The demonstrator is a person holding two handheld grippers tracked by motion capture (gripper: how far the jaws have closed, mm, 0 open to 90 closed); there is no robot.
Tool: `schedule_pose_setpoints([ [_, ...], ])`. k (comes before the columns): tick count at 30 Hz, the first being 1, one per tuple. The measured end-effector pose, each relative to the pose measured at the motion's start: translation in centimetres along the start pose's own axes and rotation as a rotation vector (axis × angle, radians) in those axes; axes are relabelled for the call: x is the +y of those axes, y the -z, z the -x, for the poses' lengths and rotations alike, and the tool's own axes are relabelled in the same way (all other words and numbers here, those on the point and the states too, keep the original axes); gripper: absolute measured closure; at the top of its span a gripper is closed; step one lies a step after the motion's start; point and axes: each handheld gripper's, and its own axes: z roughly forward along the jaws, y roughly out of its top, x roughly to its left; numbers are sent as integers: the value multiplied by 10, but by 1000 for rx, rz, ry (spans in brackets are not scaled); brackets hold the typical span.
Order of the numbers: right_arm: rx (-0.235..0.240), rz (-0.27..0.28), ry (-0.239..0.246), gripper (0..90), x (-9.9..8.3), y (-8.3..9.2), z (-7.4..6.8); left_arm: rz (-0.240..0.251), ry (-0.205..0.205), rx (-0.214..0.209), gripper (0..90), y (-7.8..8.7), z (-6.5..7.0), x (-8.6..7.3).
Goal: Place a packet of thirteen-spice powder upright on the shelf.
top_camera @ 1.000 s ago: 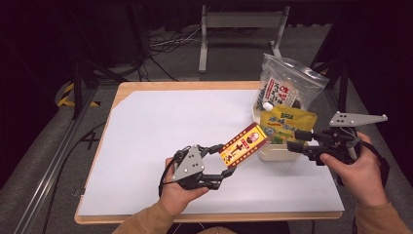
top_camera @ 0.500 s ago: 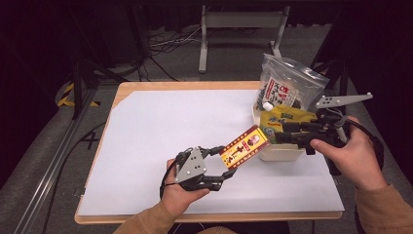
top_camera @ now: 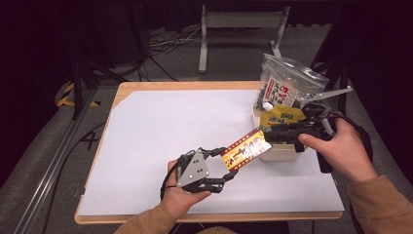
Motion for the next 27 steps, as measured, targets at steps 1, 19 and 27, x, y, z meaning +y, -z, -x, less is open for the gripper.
schedule_pose_setpoints([
  [1,5,-8,-7,451,0,-2,0,-1,-2,1,327,0,0,0],
  [19,80,-102,-47,537,-5,-24,2,-14,-39,8,327,-2,4,-1],
  [27,82,-100,-21,580,-4,-24,0,-31,-50,14,326,-4,3,-3],
])
